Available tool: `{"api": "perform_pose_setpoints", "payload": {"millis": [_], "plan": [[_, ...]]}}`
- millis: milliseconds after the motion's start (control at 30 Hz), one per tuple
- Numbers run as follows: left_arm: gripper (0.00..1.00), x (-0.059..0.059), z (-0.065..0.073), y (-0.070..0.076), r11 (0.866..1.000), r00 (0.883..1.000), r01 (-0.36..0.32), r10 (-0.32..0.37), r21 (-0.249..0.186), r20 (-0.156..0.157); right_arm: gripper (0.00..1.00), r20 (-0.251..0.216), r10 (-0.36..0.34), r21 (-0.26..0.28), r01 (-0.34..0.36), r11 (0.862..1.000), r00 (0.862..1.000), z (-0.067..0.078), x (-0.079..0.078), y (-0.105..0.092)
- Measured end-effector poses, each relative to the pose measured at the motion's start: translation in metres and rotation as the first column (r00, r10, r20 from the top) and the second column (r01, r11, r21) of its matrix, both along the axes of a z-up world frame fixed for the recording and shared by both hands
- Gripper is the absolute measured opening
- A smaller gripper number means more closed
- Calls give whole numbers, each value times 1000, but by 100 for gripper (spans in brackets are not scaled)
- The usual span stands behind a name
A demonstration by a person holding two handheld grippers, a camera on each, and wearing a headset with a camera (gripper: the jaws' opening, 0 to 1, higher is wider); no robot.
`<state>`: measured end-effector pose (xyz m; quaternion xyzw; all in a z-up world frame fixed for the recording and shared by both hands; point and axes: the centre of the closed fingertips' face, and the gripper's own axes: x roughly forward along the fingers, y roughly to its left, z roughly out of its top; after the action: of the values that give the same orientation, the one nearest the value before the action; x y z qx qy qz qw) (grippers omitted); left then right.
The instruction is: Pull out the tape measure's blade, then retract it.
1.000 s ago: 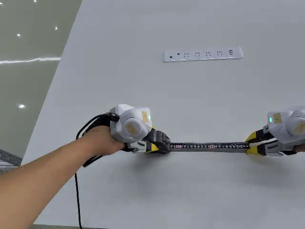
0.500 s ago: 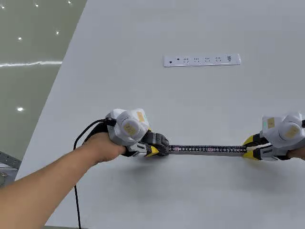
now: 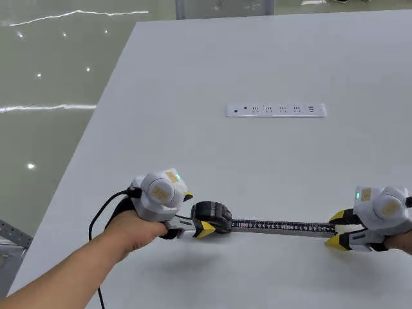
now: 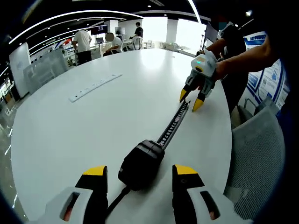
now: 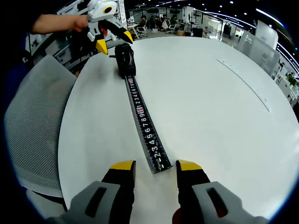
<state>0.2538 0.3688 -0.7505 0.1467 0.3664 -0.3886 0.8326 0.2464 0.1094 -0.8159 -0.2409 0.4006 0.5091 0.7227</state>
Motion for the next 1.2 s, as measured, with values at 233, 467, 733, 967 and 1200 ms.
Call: {"api": "perform_pose_setpoints", "payload": {"millis": [233,467,733,967,1200], "plan": [[61,-9,3,4,996,996,-84,83,-30,-19,37,1,-115,54,115,992,993,13,2,1],[66,-21,5,8,984,987,-162,160,-72,-27,51,-29,-259,107,261,959,965,25,-5,2],[78,-37,8,10,977,980,-201,199,-77,-32,58,-48,-393,185,394,900,918,48,-19,6],[86,-47,10,13,956,962,-273,269,-104,-51,69,-70,-469,193,473,860,881,56,-46,4],[95,-52,16,15,939,945,-326,324,-112,-36,75,-73,-490,206,494,845,869,65,-65,10]]}}
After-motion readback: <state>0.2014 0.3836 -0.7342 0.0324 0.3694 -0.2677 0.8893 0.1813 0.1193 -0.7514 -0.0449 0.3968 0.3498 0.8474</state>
